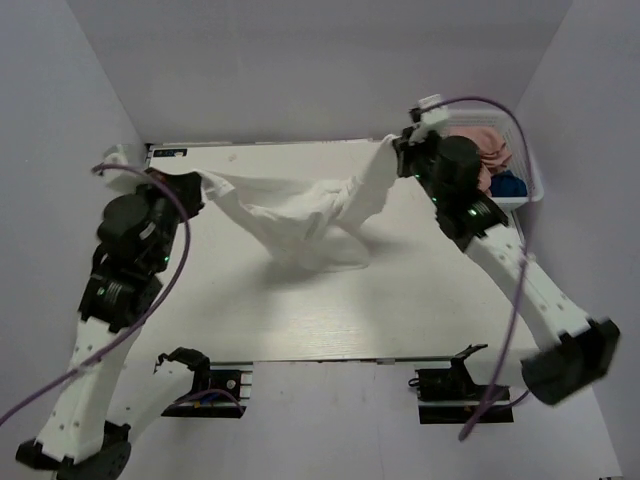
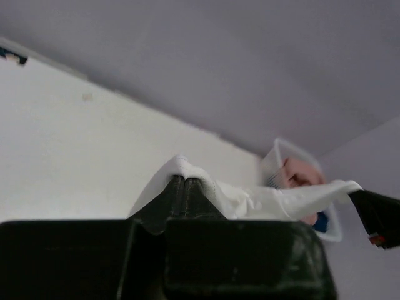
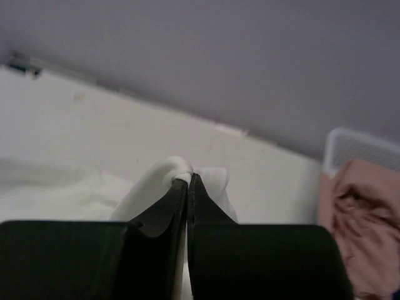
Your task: Fold and stack the t-shirts
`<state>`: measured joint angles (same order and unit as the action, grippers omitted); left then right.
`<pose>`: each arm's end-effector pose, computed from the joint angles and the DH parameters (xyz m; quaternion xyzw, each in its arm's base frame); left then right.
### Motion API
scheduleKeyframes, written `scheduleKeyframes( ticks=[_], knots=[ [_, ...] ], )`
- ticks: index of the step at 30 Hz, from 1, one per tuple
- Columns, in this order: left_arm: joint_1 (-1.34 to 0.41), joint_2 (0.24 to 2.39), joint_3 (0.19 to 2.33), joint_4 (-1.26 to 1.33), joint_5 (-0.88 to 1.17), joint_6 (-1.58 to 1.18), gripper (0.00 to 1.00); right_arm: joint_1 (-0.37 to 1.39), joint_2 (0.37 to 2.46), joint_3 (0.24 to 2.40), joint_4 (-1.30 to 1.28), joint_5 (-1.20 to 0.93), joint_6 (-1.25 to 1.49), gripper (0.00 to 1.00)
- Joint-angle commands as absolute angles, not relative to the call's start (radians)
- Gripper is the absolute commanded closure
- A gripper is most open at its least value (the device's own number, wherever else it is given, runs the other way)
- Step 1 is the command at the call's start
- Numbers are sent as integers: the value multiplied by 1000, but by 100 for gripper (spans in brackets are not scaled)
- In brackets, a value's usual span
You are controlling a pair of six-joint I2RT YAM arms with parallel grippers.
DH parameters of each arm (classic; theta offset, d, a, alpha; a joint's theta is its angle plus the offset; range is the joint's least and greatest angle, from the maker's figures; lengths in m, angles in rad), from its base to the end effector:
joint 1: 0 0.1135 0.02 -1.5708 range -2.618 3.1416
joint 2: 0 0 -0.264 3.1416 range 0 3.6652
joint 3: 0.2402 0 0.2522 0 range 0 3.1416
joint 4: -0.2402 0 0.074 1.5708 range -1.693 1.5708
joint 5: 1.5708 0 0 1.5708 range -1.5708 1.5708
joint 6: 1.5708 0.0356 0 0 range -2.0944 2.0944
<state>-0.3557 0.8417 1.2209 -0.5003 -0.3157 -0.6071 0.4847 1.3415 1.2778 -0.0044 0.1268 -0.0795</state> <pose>0.1506 -0.0441 0.4438 -0.1961 0.7204 -0.1989 0.6348 0.2829 0.1439 0.4074 -0.1615 0.7125 0.0917 0.6766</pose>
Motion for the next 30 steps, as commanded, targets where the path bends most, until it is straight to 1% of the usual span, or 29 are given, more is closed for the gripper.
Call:
scheduleKeyframes(
  ticks=[1, 3, 4, 6, 9, 14, 16, 17, 19, 21, 22, 24, 25, 26, 27, 28, 30],
  knots=[
    [-350, 767, 1305, -492, -411, -601, 100, 483, 1125, 1256, 124, 294, -86, 100],
    [-350, 733, 1365, -492, -431, -578, 100, 482, 1066, 1267, 130, 310, -127, 100],
    [-350, 723, 1383, -492, -449, -569, 100, 483, 987, 1270, 138, 310, -139, 100],
    [-341, 701, 1437, -474, -471, -548, 100, 480, 934, 1290, 146, 301, -173, 100],
    [-341, 658, 1525, -465, -482, -513, 100, 482, 803, 1331, 163, 314, -216, 100],
    [-341, 638, 1661, -503, -544, -495, 100, 483, 695, 1410, 161, 351, -250, 100],
    [-341, 626, 1661, -502, -555, -486, 100, 482, 689, 1414, 147, 335, -258, 100],
    [-341, 626, 1628, -493, -555, -486, 100, 482, 690, 1413, 141, 334, -255, 100],
    [-341, 617, 1588, -480, -580, -497, 100, 483, 709, 1399, 120, 366, -239, 100],
    [-341, 627, 1493, -433, -568, -515, 100, 483, 756, 1371, 121, 425, -221, 100],
    [-350, 664, 1423, -419, -568, -526, 100, 483, 788, 1341, 124, 440, -201, 100],
    [-350, 721, 1365, -410, -615, -560, 100, 482, 836, 1301, 132, 469, -192, 100],
    [-350, 757, 1312, -445, -659, -590, 100, 480, 915, 1278, 132, 507, -172, 100],
    [-341, 797, 1287, -457, -725, -633, 100, 477, 949, 1263, 133, 543, -172, 100],
    [-341, 886, 1260, -469, -762, -658, 100, 476, 978, 1255, 141, 563, -173, 100],
    [-330, 935, 1223, -506, -784, -679, 100, 474, 1090, 1247, 141, 593, -160, 100],
    [-330, 1033, 1195, -555, -824, -758, 100, 460, 1197, 1241, 135, 603, -155, 100]
  ],
)
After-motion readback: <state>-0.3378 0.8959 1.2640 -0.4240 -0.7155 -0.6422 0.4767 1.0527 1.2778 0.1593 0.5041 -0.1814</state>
